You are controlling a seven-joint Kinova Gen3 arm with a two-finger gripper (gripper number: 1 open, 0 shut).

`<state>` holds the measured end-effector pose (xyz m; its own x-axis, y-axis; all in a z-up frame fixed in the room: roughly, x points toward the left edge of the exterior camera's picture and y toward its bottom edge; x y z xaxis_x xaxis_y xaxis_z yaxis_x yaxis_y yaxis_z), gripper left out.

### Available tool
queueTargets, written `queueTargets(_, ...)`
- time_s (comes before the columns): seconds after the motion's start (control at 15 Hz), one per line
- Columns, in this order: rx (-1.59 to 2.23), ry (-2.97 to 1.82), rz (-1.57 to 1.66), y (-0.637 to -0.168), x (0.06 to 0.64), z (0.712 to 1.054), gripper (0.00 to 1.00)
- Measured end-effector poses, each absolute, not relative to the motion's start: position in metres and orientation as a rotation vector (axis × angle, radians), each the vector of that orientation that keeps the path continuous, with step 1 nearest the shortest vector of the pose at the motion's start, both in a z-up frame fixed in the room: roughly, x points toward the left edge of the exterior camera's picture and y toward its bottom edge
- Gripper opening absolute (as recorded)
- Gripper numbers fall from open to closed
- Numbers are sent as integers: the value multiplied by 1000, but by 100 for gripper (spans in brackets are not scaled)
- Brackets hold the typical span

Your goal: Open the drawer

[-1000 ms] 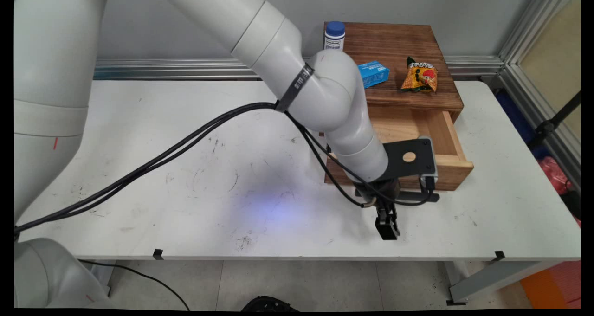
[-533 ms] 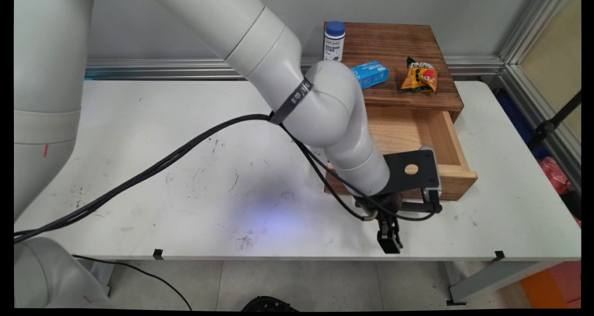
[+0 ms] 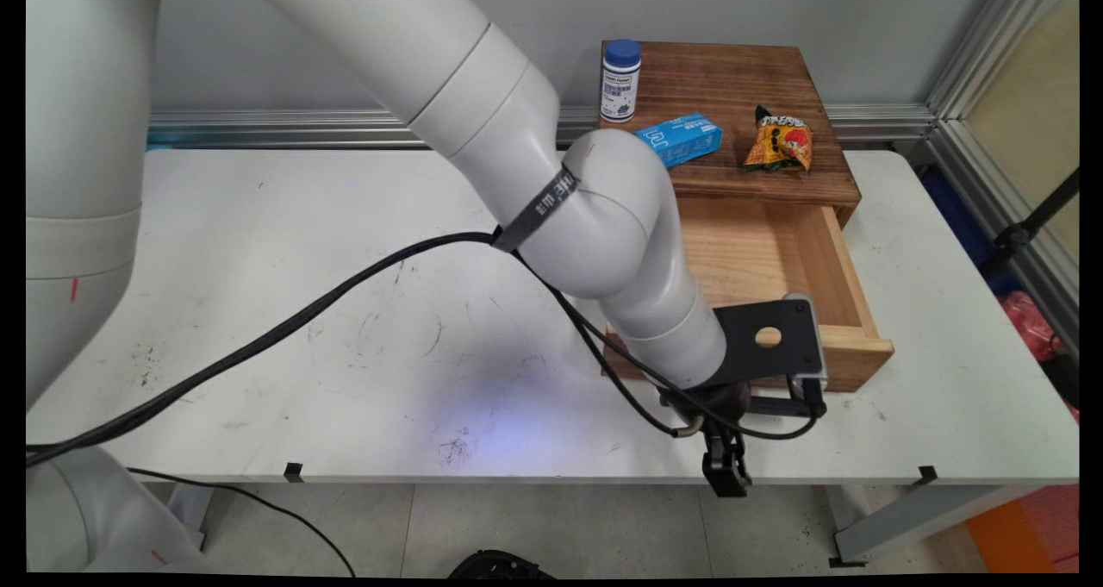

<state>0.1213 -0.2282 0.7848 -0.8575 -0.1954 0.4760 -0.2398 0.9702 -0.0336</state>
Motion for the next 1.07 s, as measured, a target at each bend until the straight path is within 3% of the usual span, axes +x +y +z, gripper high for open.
queueTargets(1.07,256,-2649,26,-198,118,786,100)
